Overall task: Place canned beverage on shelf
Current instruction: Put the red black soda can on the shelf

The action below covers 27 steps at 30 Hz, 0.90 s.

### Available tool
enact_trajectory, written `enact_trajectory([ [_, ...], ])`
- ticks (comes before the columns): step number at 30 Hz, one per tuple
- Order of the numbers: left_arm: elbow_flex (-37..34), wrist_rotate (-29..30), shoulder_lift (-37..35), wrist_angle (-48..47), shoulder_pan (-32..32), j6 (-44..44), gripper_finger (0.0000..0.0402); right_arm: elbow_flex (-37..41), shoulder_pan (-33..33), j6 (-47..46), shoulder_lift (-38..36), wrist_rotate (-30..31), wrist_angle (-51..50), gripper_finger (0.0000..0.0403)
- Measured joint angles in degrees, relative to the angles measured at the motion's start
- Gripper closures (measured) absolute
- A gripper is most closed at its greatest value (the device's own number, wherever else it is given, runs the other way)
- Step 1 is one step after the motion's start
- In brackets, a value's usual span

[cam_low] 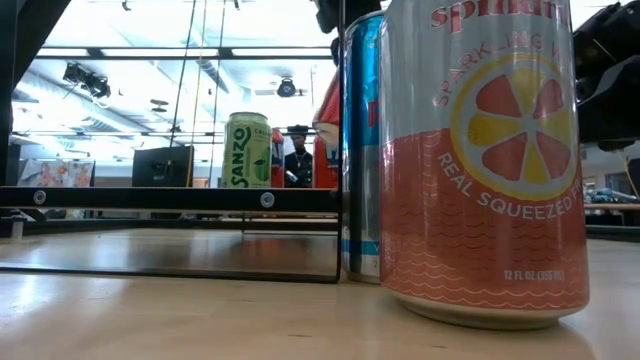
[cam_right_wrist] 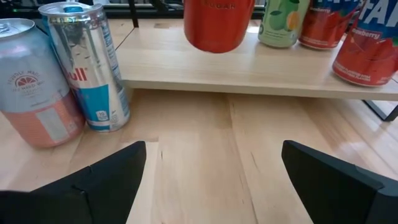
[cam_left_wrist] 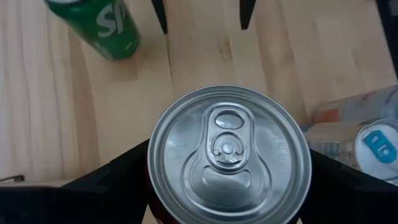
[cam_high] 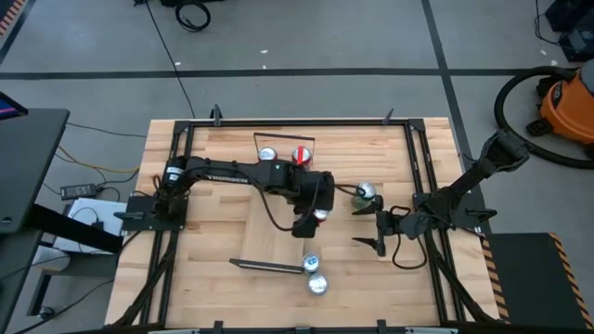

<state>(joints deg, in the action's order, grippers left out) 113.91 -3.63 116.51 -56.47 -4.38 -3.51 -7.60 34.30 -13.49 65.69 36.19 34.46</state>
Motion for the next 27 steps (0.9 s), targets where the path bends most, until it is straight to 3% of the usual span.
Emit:
enact_trajectory([
  [6,-0.2,2.5,0.0,-2.6,-0.1,0.9,0.0092,0.0,0.2,-0.8,0.0,-0.2,-0.2,0.0016],
  [15,-12.6,2.6,-2.7,5.2,0.1,3.1,0.0092,0.0,0.8,-1.5,1.1,-0.9,0.2,0.0016],
  [27,-16.8,2.6,-8.6,10.7,3.4,2.3,0.0092,0.0,0.8,-0.9,2.0,-0.6,1.5,0.0016],
])
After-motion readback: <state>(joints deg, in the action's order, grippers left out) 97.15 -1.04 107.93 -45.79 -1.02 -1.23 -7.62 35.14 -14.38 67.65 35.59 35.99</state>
